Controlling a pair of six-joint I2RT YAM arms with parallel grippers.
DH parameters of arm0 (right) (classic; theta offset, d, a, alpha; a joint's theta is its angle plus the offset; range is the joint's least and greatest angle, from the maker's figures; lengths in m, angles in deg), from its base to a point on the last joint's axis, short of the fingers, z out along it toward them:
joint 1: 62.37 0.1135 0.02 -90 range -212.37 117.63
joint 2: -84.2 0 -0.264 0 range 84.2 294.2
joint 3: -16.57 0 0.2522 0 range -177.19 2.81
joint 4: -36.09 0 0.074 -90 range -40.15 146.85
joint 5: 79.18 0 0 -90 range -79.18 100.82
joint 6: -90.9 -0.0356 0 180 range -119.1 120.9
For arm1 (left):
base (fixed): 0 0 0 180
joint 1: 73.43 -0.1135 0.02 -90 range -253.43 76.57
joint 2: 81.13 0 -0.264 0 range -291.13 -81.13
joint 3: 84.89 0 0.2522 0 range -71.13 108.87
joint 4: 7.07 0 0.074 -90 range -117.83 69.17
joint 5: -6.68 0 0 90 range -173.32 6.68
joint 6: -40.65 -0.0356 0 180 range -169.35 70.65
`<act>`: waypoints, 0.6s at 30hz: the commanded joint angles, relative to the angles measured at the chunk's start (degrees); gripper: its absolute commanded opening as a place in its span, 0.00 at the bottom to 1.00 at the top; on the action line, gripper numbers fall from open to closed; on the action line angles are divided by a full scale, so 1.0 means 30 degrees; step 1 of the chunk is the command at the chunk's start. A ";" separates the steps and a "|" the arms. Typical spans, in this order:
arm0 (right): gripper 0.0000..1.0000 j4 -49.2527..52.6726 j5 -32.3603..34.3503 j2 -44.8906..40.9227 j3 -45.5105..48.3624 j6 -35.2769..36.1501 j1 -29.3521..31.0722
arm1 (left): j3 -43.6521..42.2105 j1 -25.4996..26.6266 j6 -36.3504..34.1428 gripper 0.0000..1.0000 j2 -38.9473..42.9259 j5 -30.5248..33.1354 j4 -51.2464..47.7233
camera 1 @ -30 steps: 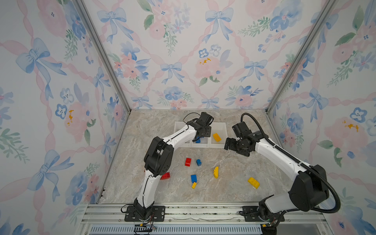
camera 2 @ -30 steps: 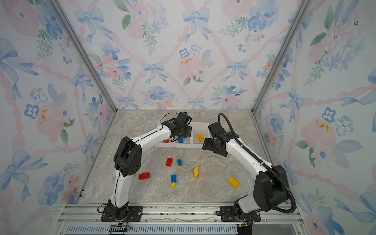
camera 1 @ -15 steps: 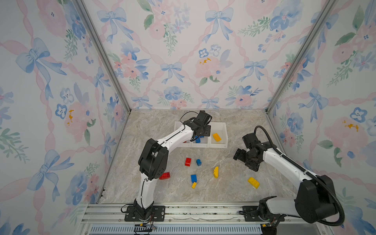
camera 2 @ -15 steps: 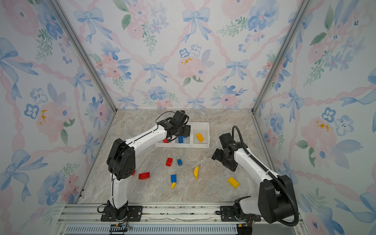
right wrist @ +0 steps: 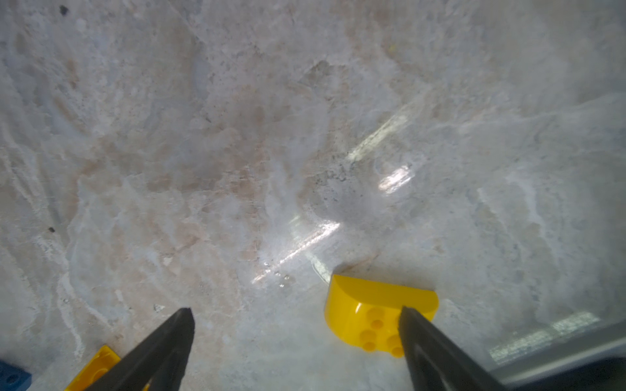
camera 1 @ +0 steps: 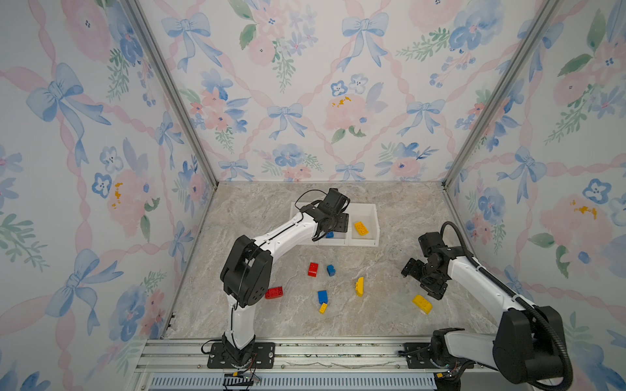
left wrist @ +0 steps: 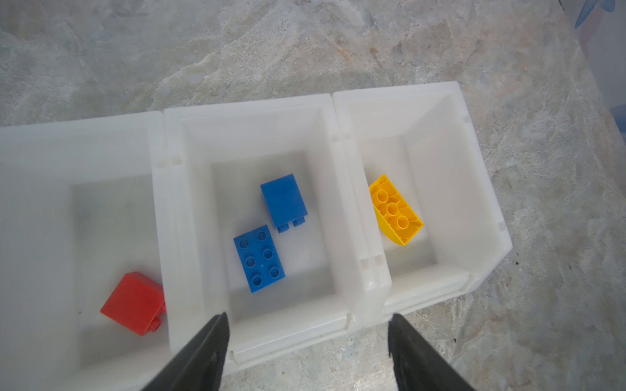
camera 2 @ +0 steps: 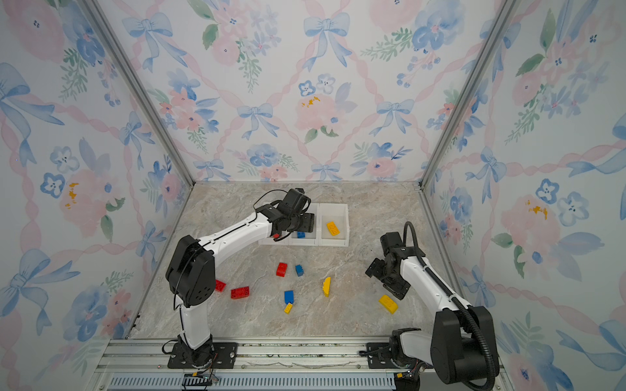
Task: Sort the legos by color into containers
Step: 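Move the right gripper down onto a yellow brick near the robot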
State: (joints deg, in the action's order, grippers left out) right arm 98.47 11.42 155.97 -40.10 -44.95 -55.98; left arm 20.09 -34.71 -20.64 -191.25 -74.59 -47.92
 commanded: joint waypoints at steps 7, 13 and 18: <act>0.97 -0.0886 0.0371 -0.0540 0.1320 0.0651 -0.0929 | -0.1022 0.0223 0.0313 0.77 0.1300 0.0400 0.0157; 0.97 -0.1383 -0.0140 -0.0527 0.1883 0.0762 -0.0897 | -0.1255 0.0308 0.0382 0.78 0.1501 0.0431 0.0150; 0.97 -0.0927 -0.0538 -0.1110 0.2225 0.0784 -0.0603 | -0.1609 0.0345 0.0439 0.78 0.1723 0.0445 0.0261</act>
State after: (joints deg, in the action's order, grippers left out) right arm 94.69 10.81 154.17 -34.16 -43.22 -58.16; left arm 16.33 -34.05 -20.18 -188.28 -74.17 -47.53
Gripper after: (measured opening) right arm 0.971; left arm 0.782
